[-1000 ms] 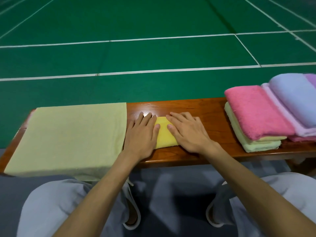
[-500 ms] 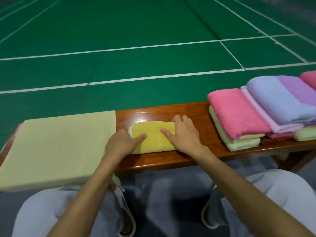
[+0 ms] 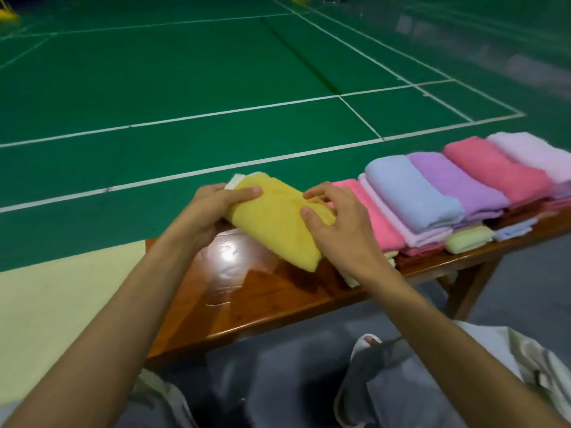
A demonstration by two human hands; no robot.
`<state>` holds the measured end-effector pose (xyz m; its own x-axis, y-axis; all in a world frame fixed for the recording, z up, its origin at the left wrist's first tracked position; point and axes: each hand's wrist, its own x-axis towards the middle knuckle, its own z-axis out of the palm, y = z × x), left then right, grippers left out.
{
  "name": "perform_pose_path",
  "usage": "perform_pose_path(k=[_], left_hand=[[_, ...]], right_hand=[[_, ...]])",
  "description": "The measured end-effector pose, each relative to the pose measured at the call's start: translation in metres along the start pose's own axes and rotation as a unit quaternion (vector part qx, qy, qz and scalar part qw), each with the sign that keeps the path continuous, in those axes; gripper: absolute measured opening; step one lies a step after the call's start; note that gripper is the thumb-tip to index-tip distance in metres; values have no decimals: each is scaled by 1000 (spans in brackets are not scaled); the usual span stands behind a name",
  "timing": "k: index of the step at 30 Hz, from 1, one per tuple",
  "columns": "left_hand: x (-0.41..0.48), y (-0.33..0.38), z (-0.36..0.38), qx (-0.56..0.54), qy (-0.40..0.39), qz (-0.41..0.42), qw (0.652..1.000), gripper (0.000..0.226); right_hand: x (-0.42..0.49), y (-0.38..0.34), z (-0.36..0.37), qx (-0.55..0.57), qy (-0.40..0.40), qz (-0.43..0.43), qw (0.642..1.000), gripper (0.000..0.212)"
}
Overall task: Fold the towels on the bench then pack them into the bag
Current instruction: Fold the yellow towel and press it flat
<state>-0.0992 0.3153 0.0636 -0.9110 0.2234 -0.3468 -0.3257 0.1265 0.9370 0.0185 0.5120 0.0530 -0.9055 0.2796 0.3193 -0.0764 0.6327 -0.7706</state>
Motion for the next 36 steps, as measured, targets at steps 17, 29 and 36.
perform_pose_path(k=[17, 29, 36], left_hand=[[84, -2, 181, 343, 138, 218, 903, 68], [72, -26, 190, 630, -114, 333, 692, 56], [61, -1, 172, 577, -141, 331, 733, 55]], right_hand=[[22, 59, -73, -444, 30, 51, 894, 45], [52, 119, -72, -485, -225, -29, 845, 90], [68, 96, -94, -320, -181, 23, 930, 64]])
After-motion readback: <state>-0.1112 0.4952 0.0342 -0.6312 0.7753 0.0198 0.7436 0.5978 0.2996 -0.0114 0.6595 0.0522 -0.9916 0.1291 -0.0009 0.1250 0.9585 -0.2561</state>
